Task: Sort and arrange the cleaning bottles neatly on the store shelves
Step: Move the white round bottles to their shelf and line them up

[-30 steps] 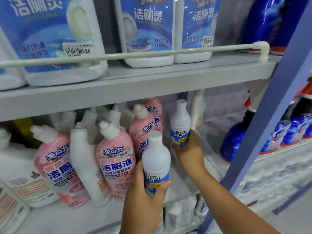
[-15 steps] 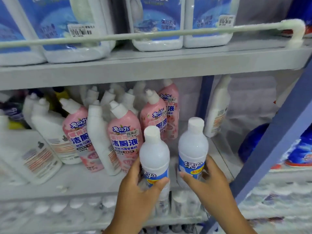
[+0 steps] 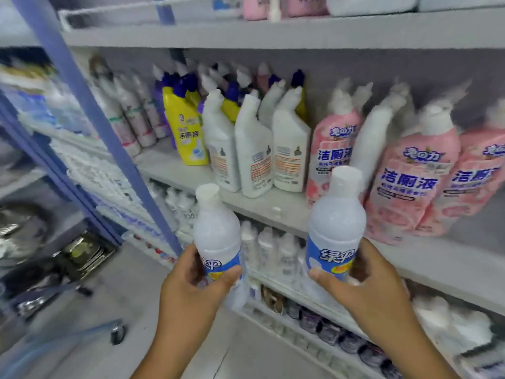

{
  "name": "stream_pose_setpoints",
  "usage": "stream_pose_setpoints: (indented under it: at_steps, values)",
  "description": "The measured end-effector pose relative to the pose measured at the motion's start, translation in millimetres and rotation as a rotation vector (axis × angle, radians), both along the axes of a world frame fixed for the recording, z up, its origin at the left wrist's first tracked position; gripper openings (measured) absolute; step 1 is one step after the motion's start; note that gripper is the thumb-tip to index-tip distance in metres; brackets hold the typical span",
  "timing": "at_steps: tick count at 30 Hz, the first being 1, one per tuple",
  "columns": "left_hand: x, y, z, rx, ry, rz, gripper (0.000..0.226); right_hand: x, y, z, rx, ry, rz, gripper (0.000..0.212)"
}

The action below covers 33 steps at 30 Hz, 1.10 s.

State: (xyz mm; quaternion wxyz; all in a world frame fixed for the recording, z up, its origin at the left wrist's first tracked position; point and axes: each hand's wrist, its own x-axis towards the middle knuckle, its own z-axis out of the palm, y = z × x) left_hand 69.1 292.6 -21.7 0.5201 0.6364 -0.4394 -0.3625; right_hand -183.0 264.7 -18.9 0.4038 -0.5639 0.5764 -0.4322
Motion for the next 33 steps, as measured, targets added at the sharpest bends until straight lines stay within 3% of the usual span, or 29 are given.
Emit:
stream_pose_setpoints:
  at_steps: [6,14,24,30,33]
  values:
    - [150.3,27.1,2.1,-0.05,0.074,0.095,0.047,158.6,-0.8,10.2,-0.031,-0.02,0.084,0.052]
    - [323.1,37.1,32.2,-0.124,0.036,0.134,0.046,341.9,-10.9,28.7,-0.025,-0.124,0.155,0.052]
    - [414.9,-33.6,80.1,-0.247,0.023,0.117,0.039,426.4,-65.4,78.8,-0.124,-0.146,0.211,0.04]
    - [436.1,-94.9,128.1,-0.308,-0.002,0.124,0.041,458.0,-128.4,110.3,-0.214,-0.211,0.298,0.048]
    - [447.9,-118.7,152.7,-0.335,-0.017,0.122,0.038,478.1,-155.7,129.1,-0.261,-0.206,0.346,0.062]
